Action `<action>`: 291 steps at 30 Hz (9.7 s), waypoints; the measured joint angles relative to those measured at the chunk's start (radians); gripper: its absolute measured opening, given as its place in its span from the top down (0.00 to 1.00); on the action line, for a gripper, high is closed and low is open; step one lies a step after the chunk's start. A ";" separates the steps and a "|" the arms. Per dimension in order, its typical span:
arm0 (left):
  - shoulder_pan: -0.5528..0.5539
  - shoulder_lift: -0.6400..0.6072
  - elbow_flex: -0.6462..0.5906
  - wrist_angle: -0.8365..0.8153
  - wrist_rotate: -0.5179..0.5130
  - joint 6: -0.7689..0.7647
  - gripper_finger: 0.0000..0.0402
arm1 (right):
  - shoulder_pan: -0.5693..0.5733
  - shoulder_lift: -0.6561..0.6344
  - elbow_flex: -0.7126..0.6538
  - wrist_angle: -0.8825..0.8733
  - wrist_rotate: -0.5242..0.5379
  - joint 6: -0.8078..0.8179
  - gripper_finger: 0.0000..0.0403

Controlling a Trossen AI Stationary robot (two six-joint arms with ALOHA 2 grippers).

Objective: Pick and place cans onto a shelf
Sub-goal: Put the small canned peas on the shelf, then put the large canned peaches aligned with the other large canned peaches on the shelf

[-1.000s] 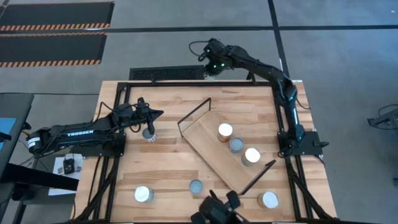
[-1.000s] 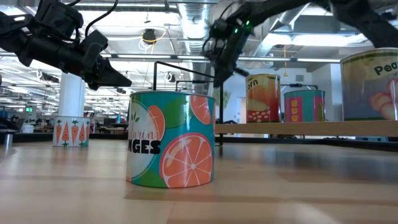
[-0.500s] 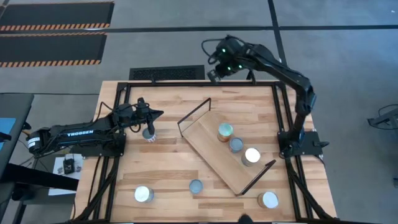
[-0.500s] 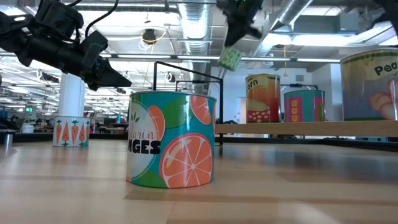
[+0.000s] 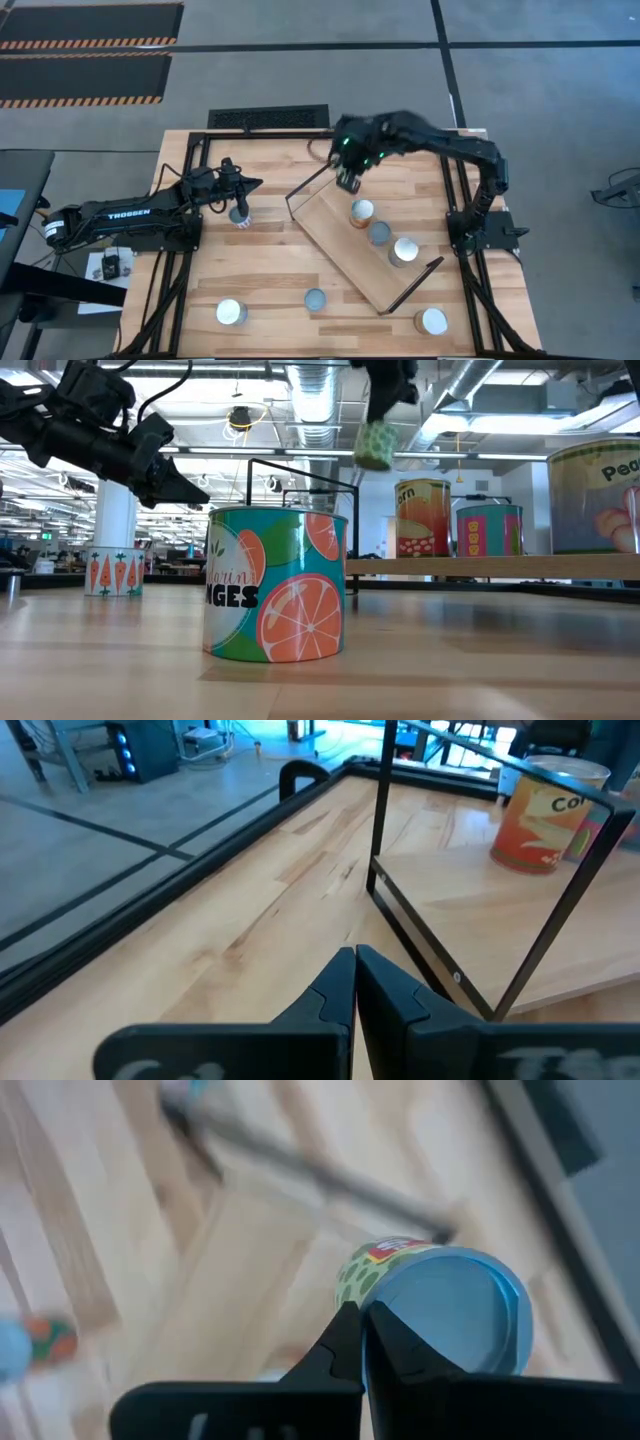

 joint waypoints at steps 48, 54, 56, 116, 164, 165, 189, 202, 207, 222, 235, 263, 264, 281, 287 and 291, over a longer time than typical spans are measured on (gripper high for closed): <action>0.000 0.001 0.000 -0.009 -0.002 -0.007 1.00 | 0.085 0.118 -0.434 0.384 -0.078 -0.148 0.97; -0.001 0.000 0.000 -0.010 -0.002 -0.008 1.00 | 0.085 0.114 -0.435 0.384 -0.078 -0.145 0.95; -0.001 0.000 0.000 -0.010 -0.003 -0.008 1.00 | 0.085 0.114 -0.435 0.384 -0.076 -0.145 0.93; -0.432 0.001 0.241 -0.381 -0.136 -0.032 1.00 | 0.379 -0.843 -1.380 1.512 -0.040 -0.456 0.94; -1.386 1.129 1.398 -1.505 -0.172 -1.081 0.70 | 0.429 -0.685 -1.407 1.690 0.010 -0.545 0.97; -1.392 1.141 1.404 -1.506 -0.173 -1.093 0.68 | 0.429 -0.685 -1.407 1.690 0.011 -0.544 0.97; -1.376 1.188 1.397 -1.651 -0.312 -1.110 0.99 | 0.530 -0.692 -1.407 1.753 0.079 -0.562 0.97; -1.091 1.007 1.397 -1.257 -0.477 -0.486 1.00 | 0.617 -0.788 -1.407 1.692 0.211 -0.552 0.97; -0.968 1.032 1.397 -1.027 -0.408 -0.208 1.00 | 0.654 -0.846 -1.407 1.613 0.300 -0.515 0.97; -0.845 1.171 1.462 -0.748 -0.335 0.108 1.00 | 0.688 -0.926 -1.407 1.519 0.329 -0.486 0.97; -0.804 1.305 1.558 -0.704 -0.306 0.194 1.00 | 0.687 -0.925 -1.407 1.505 0.329 -0.475 0.97; -0.793 1.378 1.557 -0.553 -0.221 0.175 1.00 | 0.687 -0.925 -1.407 1.494 0.329 -0.485 0.97; -0.793 1.377 1.557 -0.546 -0.221 0.175 1.00 | 0.687 -0.925 -1.407 1.493 0.329 -0.485 0.97; -0.788 1.377 1.552 -0.521 -0.169 0.175 0.96 | 0.687 -0.925 -1.407 1.493 0.328 -0.485 0.97; -0.784 1.377 1.552 -0.522 -0.169 0.184 0.95 | 0.687 -0.925 -1.407 1.493 0.328 -0.485 0.97; -0.785 1.376 1.552 -0.522 -0.169 0.187 0.97 | 0.687 -0.925 -1.407 1.493 0.328 -0.484 0.97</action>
